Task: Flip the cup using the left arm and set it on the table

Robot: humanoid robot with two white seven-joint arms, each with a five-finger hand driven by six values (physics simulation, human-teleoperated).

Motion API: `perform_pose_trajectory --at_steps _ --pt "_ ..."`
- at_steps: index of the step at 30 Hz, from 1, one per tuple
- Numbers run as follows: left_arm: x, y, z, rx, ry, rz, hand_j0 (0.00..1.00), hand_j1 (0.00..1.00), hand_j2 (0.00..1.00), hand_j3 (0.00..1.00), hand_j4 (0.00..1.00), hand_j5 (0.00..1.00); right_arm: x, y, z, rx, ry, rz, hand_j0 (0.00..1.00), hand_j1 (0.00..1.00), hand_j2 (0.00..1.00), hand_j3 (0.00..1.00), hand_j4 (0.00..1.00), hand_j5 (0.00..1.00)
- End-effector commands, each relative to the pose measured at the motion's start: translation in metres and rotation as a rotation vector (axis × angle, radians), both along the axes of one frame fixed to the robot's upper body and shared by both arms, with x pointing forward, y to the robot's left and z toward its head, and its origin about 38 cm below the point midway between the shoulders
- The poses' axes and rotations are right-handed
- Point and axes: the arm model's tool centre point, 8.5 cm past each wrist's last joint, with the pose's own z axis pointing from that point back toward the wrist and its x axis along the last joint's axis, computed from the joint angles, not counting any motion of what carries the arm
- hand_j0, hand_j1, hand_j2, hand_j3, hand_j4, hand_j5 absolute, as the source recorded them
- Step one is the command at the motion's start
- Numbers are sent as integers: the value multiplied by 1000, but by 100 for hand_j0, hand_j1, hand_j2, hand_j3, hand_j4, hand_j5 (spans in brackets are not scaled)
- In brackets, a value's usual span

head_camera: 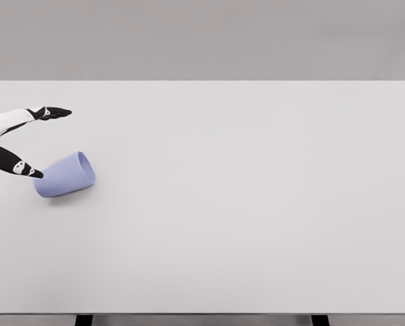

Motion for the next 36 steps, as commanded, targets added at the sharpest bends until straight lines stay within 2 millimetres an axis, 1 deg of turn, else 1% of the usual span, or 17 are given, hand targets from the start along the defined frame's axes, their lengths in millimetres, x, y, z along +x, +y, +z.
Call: perform_pose_trajectory --at_steps 1,7,10,12,14,16,19,23,25,32,34,36 --pt "0 -1 0 -5 0 -3 100 100 100 100 100 100 0 0 0 -1 -2 0 100 100 100 100 100 100" --pt "-1 -5 1 -29 2 -14 100 100 100 100 100 100 0 0 0 0 0 -2 100 100 100 100 100 100" --pt "-2 -4 2 -111 47 7 100 100 100 100 100 100 0 0 0 0 0 -2 100 100 100 100 100 100" --pt "-4 -4 -4 -121 68 15 100 100 100 100 100 100 0 0 0 0 0 -2 100 100 100 100 100 100" --pt "-7 -5 -11 -180 111 30 100 100 100 100 100 100 0 0 0 -1 -2 -1 100 100 100 100 100 100" --pt "-10 -5 -19 -193 134 33 100 100 100 100 100 100 0 0 0 0 0 -2 100 100 100 100 100 100" --pt "-11 -3 -22 -187 137 33 100 100 100 100 100 100 0 0 0 0 0 0 100 100 100 100 100 100" --pt "-8 -8 -25 -212 121 52 100 100 100 100 100 100 0 0 0 0 0 0 100 100 100 100 100 100" --pt "-7 -7 -32 -222 114 107 100 100 100 100 100 100 0 0 0 0 0 -2 100 100 100 100 100 100" --pt "-12 -6 -42 -217 138 118 100 100 100 100 100 100 0 0 0 0 0 0 100 100 100 100 100 100" --pt "-15 -5 -48 -217 154 122 100 100 100 100 100 100 0 0 0 0 0 -2 100 100 100 100 100 100" --pt "-16 -5 -52 -229 127 157 100 100 100 100 100 100 0 0 0 0 0 -2 100 100 100 100 100 100"
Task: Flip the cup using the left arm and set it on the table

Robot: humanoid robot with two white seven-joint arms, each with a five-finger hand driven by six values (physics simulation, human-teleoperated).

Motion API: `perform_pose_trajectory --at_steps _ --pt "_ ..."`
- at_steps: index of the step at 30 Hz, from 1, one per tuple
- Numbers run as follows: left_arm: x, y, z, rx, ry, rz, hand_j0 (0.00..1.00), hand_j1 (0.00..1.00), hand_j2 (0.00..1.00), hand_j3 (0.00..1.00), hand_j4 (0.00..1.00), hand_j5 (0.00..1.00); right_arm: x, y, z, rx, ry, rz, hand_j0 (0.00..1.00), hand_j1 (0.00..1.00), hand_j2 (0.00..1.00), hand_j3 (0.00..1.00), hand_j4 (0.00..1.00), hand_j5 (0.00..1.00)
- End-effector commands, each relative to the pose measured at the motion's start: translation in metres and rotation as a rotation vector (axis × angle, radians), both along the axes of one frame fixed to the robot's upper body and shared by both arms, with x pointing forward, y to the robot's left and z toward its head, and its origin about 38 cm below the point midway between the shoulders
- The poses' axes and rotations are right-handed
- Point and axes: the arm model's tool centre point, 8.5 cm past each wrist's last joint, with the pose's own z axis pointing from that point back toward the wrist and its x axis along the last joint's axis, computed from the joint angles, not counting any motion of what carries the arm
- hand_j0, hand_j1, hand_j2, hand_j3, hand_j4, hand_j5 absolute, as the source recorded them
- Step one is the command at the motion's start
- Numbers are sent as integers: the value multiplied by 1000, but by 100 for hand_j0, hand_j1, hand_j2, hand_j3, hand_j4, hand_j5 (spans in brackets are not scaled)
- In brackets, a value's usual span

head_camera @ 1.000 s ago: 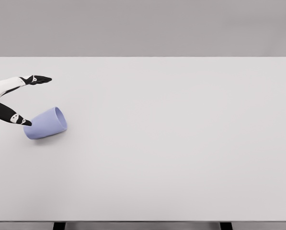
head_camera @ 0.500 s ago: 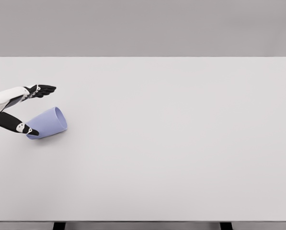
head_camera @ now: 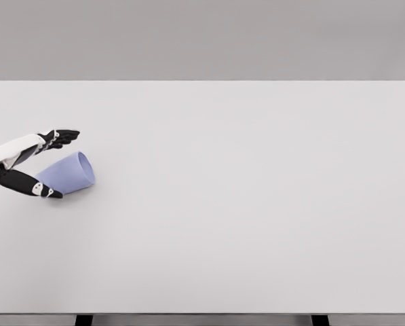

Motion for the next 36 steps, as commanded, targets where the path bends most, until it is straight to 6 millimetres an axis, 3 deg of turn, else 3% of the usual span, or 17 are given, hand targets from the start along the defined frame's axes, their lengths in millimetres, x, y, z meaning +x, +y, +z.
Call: perform_pose_trajectory --at_steps 1,16,36 --pt "2 1 3 -7 -31 30 100 100 100 100 100 100 0 0 0 0 0 -2 100 100 100 100 100 100" --pt "0 -10 -17 -31 -17 21 100 100 100 100 100 100 0 0 0 0 0 0 100 100 100 100 100 100" --pt "5 -4 -36 -29 -50 116 100 100 100 100 100 100 0 0 0 0 0 0 100 100 100 100 100 100"
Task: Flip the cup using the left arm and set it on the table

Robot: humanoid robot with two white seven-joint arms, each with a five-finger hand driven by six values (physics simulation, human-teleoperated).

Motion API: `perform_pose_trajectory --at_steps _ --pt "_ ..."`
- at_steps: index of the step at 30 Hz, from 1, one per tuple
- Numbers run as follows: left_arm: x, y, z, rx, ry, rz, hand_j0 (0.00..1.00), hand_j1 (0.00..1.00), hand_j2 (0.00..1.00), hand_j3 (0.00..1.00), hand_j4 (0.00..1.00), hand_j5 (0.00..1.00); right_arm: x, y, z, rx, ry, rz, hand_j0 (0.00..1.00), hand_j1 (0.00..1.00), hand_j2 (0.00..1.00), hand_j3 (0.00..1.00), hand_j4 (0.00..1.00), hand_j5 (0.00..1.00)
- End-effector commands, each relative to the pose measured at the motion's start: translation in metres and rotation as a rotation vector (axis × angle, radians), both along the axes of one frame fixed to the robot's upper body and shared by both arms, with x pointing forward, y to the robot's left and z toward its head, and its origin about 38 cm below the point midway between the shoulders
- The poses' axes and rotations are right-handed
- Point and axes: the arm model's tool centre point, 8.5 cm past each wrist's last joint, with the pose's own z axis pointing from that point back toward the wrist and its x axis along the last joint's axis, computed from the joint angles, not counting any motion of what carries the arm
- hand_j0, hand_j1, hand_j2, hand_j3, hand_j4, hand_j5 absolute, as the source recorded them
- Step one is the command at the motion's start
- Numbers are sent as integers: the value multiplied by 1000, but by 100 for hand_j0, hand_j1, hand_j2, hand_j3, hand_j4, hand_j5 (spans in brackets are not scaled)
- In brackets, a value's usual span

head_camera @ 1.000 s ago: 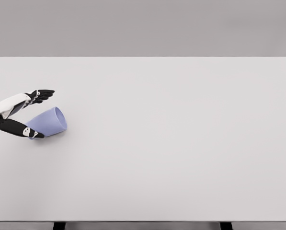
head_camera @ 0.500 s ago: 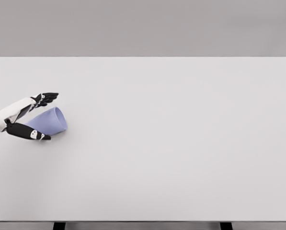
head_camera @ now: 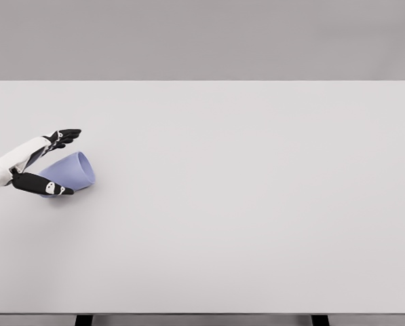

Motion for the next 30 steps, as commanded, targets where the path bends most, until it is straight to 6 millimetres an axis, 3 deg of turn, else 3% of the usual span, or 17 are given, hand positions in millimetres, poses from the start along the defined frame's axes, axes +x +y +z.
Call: perform_pose_trajectory --at_steps 1,30 --pt "1 3 -2 4 2 10 100 100 100 100 100 100 0 0 0 0 0 0 100 100 100 100 100 100" --pt "9 0 -30 -2 30 51 100 100 100 100 100 100 0 0 0 0 0 0 100 100 100 100 100 100"
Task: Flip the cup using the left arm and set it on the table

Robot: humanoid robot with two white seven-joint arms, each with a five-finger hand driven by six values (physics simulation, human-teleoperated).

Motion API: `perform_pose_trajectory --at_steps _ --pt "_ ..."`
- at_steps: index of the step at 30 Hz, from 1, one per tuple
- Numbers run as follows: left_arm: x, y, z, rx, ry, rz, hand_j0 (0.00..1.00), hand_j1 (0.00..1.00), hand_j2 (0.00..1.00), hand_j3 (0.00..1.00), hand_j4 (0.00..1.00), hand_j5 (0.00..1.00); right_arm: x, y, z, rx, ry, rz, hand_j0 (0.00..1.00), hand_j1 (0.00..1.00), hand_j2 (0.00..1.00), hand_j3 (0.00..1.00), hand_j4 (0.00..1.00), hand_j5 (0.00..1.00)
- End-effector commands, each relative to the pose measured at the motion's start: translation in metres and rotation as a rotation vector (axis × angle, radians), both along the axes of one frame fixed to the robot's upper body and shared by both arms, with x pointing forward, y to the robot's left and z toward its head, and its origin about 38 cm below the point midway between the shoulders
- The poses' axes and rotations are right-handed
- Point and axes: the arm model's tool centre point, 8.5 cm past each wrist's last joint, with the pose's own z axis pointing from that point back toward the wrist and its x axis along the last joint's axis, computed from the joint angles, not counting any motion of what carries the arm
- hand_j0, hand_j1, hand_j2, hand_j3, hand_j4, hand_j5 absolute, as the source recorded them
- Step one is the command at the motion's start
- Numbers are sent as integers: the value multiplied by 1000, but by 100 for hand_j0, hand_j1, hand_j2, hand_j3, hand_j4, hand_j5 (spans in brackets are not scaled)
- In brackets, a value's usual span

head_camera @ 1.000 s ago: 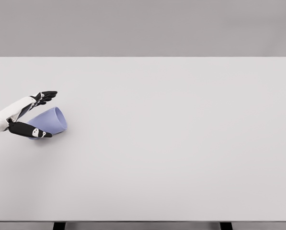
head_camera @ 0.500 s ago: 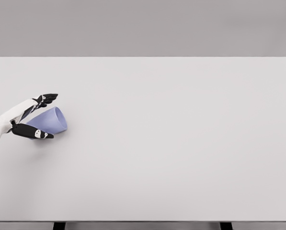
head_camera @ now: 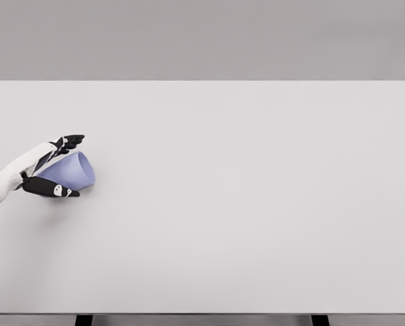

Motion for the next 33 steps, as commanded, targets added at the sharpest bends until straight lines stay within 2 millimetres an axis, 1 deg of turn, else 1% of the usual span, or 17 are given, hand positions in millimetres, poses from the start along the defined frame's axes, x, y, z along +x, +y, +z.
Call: perform_pose_trajectory --at_steps 1,13,17,28,33 --pt "0 0 -2 -2 2 3 100 100 100 100 100 100 0 0 0 0 0 -2 100 100 100 100 100 100" --pt "1 0 -5 46 13 11 100 100 100 100 100 100 0 0 0 0 0 0 100 100 100 100 100 100" --pt "1 0 -2 69 1 0 100 100 100 100 100 100 0 0 0 0 0 -2 100 100 100 100 100 100" --pt "0 -8 6 119 -37 -47 100 100 100 100 100 100 0 0 0 0 0 0 100 100 100 100 100 100" --pt "1 -7 6 148 -15 -24 100 100 100 100 100 100 0 0 0 0 0 -2 100 100 100 100 100 100"
